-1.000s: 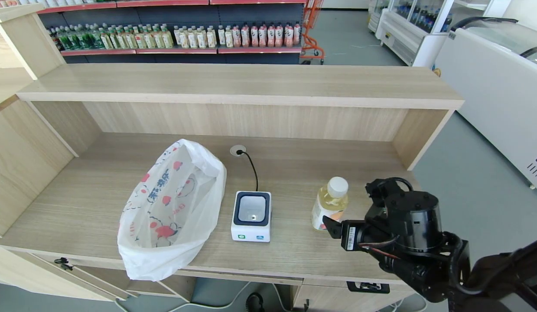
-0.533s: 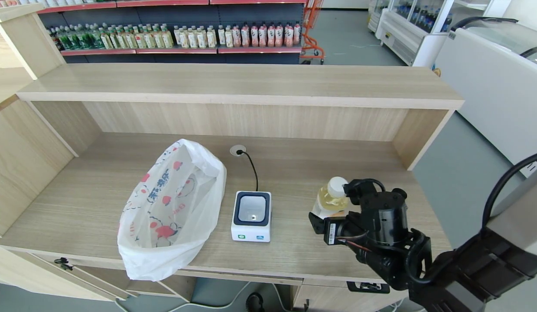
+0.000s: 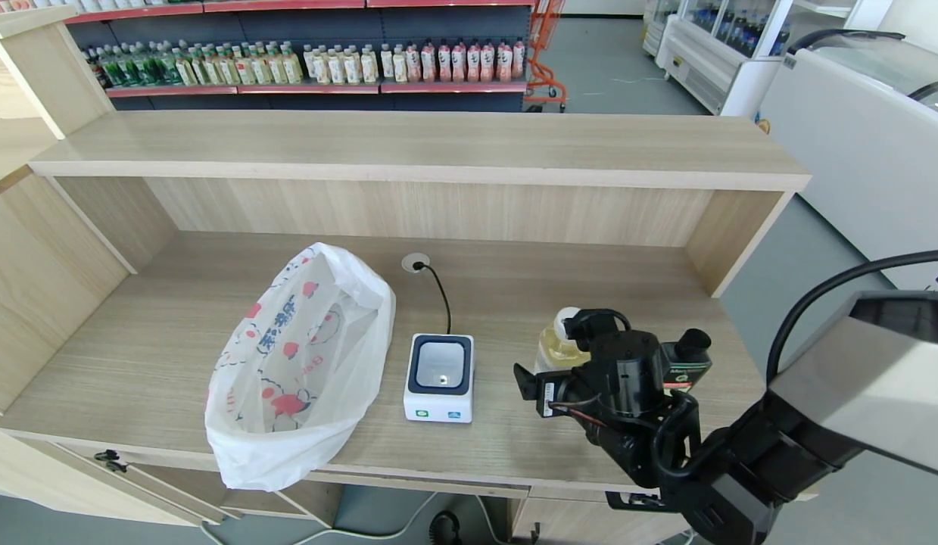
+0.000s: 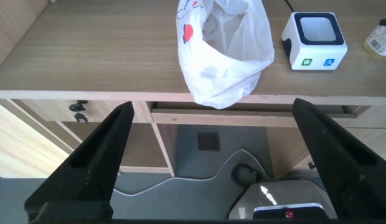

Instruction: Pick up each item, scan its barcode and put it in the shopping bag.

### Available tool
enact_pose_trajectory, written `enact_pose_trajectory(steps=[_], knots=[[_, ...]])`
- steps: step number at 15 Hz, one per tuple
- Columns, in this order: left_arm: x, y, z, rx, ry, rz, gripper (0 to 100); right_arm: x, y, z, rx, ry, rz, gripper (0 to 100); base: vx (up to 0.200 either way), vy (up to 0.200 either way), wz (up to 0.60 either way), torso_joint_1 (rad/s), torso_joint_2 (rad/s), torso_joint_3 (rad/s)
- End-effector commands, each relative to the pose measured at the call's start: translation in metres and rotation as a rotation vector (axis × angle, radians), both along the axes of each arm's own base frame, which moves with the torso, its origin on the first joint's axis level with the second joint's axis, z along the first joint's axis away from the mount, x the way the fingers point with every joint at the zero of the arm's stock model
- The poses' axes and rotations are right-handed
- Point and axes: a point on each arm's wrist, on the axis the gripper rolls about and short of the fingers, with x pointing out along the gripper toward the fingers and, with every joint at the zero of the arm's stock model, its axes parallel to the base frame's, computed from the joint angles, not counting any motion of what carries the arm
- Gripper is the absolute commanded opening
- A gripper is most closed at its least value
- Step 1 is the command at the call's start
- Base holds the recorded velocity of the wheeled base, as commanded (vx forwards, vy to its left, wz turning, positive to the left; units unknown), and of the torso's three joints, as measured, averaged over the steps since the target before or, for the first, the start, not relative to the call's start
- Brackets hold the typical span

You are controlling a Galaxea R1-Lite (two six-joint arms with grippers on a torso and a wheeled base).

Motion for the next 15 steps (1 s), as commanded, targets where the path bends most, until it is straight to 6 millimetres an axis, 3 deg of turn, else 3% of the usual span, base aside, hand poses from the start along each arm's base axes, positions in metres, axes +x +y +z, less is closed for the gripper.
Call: enact_pose_trajectory(steps=[1, 9, 15], knots=[[0.0, 0.0, 0.0, 0.0, 0.0, 0.0, 100, 0.003, 0.003, -0.004, -0.007, 0.001, 0.003, 100, 0.0, 0.0, 0.0, 0.0, 0.0, 0.0], [0.0, 0.0, 0.0, 0.0, 0.0, 0.0, 100, 0.021, -0.002, 0.001, -0.045, -0.075, 0.06, 100, 0.0, 0.0, 0.0, 0.0, 0.0, 0.0], [0.0, 0.0, 0.0, 0.0, 0.0, 0.0, 100, 0.032, -0.006, -0.016, -0.072, -0.153, 0.197, 100, 0.0, 0.0, 0.0, 0.0, 0.0, 0.0]])
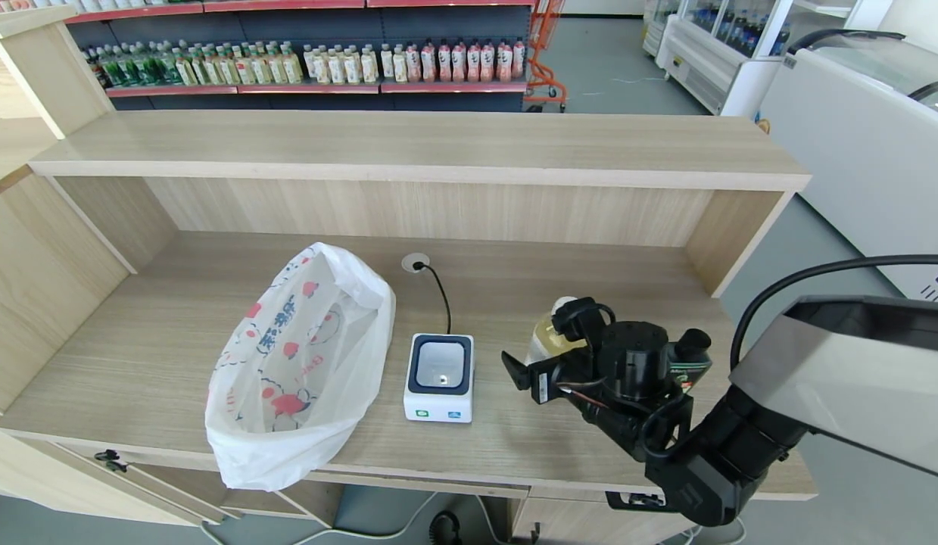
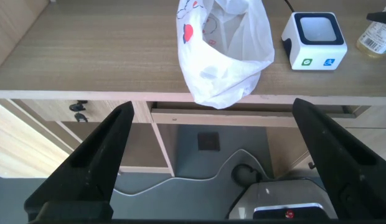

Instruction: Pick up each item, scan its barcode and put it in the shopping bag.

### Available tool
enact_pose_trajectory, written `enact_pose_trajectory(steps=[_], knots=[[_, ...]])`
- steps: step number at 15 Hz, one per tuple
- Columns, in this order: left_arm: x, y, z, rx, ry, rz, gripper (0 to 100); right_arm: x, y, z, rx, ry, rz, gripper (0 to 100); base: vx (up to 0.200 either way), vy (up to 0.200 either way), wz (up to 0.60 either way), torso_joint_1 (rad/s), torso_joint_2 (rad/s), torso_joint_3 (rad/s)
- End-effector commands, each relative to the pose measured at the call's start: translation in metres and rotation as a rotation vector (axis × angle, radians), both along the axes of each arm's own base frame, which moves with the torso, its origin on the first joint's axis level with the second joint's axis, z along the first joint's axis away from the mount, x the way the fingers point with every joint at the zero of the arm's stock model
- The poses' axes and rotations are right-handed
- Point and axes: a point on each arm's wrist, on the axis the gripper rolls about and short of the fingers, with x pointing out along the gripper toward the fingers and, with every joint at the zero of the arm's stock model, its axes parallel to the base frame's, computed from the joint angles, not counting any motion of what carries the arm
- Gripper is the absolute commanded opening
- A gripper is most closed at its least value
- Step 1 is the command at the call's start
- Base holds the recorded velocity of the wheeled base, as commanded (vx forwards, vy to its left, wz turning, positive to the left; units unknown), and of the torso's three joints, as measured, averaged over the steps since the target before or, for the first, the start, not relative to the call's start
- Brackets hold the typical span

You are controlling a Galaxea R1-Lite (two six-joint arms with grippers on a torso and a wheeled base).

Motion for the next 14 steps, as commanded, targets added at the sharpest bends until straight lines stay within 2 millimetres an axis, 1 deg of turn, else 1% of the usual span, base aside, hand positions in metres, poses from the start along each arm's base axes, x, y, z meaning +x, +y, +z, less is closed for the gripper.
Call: enact_pose_trajectory(steps=[1, 4, 6, 8, 11, 12, 14], knots=[[0.0, 0.0, 0.0, 0.0, -0.001, 0.0, 100, 0.003, 0.001, -0.012, -0.006, 0.01, 0.015, 0, 0.0, 0.0, 0.0, 0.0, 0.0, 0.0], [0.0, 0.0, 0.0, 0.0, -0.001, 0.0, 100, 0.007, 0.0, -0.016, -0.007, 0.005, 0.014, 0, 0.0, 0.0, 0.0, 0.0, 0.0, 0.0], [0.0, 0.0, 0.0, 0.0, -0.001, 0.0, 100, 0.01, -0.001, -0.014, -0.002, -0.006, 0.008, 0, 0.0, 0.0, 0.0, 0.0, 0.0, 0.0], [0.0, 0.0, 0.0, 0.0, -0.001, 0.0, 100, 0.014, -0.007, -0.013, -0.018, -0.017, 0.005, 0, 0.0, 0.0, 0.0, 0.0, 0.0, 0.0], [0.0, 0.0, 0.0, 0.0, -0.001, 0.0, 100, 0.016, -0.011, -0.011, -0.026, -0.028, 0.008, 0, 0.0, 0.0, 0.0, 0.0, 0.0, 0.0], [0.0, 0.0, 0.0, 0.0, -0.001, 0.0, 100, 0.016, -0.012, -0.01, -0.023, -0.03, 0.008, 0, 0.0, 0.0, 0.0, 0.0, 0.0, 0.0], [0.0, 0.0, 0.0, 0.0, -0.001, 0.0, 100, 0.012, -0.015, 0.001, 0.016, -0.056, 0.008, 0, 0.0, 0.0, 0.0, 0.0, 0.0, 0.0]])
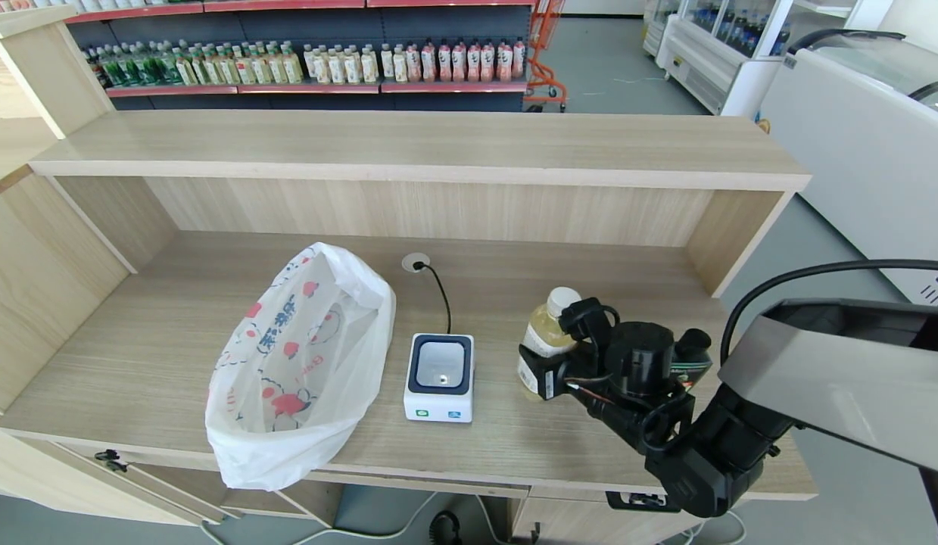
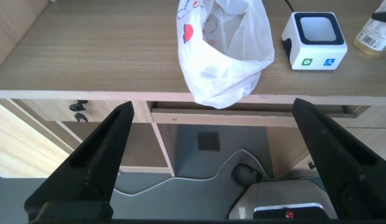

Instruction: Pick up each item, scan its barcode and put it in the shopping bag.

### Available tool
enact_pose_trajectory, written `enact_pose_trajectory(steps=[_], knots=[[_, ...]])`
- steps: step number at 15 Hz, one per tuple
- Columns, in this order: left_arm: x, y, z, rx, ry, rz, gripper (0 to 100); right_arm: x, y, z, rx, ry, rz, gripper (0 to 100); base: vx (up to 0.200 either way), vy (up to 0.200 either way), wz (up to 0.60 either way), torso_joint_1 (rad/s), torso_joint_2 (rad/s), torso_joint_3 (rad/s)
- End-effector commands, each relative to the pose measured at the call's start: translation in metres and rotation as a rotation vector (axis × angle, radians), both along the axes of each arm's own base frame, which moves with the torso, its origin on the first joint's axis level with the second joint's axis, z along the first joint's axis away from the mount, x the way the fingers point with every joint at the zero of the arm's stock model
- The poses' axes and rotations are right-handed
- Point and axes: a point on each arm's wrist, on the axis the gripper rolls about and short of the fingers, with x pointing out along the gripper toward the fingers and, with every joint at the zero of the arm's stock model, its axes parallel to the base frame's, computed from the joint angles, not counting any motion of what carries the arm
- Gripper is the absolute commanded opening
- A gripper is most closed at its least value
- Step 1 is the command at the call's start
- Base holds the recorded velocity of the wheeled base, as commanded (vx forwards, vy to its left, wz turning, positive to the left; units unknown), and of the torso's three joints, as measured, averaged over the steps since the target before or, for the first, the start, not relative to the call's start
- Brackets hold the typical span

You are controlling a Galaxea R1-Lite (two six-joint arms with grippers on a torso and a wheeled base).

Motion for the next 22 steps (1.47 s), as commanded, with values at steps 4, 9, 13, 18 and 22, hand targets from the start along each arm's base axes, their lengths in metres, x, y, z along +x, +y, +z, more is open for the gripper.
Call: enact_pose_trajectory(steps=[4, 9, 13, 18, 22], knots=[[0.0, 0.0, 0.0, 0.0, 0.0, 0.0, 100, -0.047, -0.057, 0.111, 0.201, -0.03, 0.031, 0, 0.0, 0.0, 0.0, 0.0, 0.0, 0.0], [0.0, 0.0, 0.0, 0.0, 0.0, 0.0, 100, -0.142, -0.117, 0.207, 0.517, 0.157, 0.493, 0, 0.0, 0.0, 0.0, 0.0, 0.0, 0.0], [0.0, 0.0, 0.0, 0.0, 0.0, 0.0, 100, -0.174, -0.118, 0.221, 0.537, 0.219, 0.734, 0, 0.0, 0.0, 0.0, 0.0, 0.0, 0.0], [0.0, 0.0, 0.0, 0.0, 0.0, 0.0, 100, -0.194, -0.106, 0.235, 0.531, 0.252, 0.952, 0, 0.0, 0.0, 0.0, 0.0, 0.0, 0.0], [0.0, 0.0, 0.0, 0.0, 0.0, 0.0, 100, -0.202, -0.102, 0.249, 0.55, 0.283, 1.01, 0, 0.0, 0.0, 0.0, 0.0, 0.0, 0.0]])
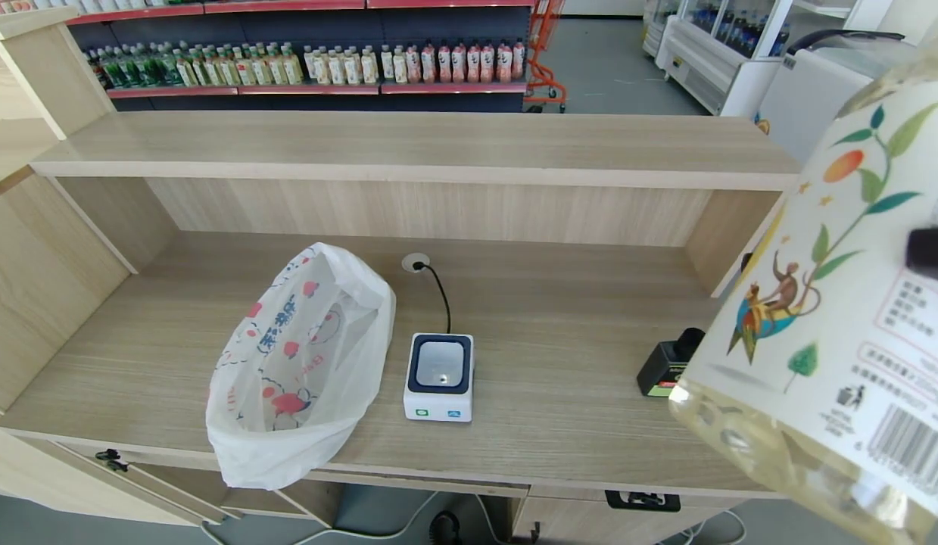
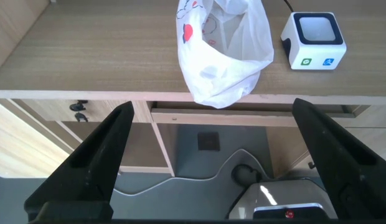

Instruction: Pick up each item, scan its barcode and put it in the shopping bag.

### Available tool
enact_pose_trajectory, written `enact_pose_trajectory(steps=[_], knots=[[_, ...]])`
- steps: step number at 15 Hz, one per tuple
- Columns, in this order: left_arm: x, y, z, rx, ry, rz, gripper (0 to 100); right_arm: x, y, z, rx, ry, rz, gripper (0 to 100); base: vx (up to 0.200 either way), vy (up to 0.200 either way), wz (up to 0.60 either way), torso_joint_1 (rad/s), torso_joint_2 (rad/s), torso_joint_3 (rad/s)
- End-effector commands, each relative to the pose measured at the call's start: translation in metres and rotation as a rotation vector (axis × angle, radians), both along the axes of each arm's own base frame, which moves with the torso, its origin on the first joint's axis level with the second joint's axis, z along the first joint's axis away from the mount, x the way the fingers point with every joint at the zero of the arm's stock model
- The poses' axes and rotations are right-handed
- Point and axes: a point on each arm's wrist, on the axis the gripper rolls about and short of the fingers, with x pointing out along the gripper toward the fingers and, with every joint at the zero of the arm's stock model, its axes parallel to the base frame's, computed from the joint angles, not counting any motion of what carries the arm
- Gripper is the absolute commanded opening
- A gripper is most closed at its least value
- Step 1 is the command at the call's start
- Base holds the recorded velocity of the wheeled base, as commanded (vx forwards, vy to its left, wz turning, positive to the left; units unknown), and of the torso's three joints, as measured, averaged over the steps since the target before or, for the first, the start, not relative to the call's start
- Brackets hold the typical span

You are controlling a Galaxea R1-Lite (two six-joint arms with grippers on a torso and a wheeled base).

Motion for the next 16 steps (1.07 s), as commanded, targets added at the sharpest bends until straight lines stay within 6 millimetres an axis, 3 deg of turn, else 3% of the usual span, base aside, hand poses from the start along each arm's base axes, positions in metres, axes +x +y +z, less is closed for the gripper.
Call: enact_pose_trajectory(steps=[1, 16], knots=[[0.0, 0.0, 0.0, 0.0, 0.0, 0.0, 100, -0.003, 0.0, 0.003, 0.005, -0.008, 0.007, 0, 0.0, 0.0, 0.0, 0.0, 0.0, 0.0], [0.0, 0.0, 0.0, 0.0, 0.0, 0.0, 100, -0.022, -0.012, 0.004, -0.025, 0.018, 0.056, 0, 0.0, 0.0, 0.0, 0.0, 0.0, 0.0]])
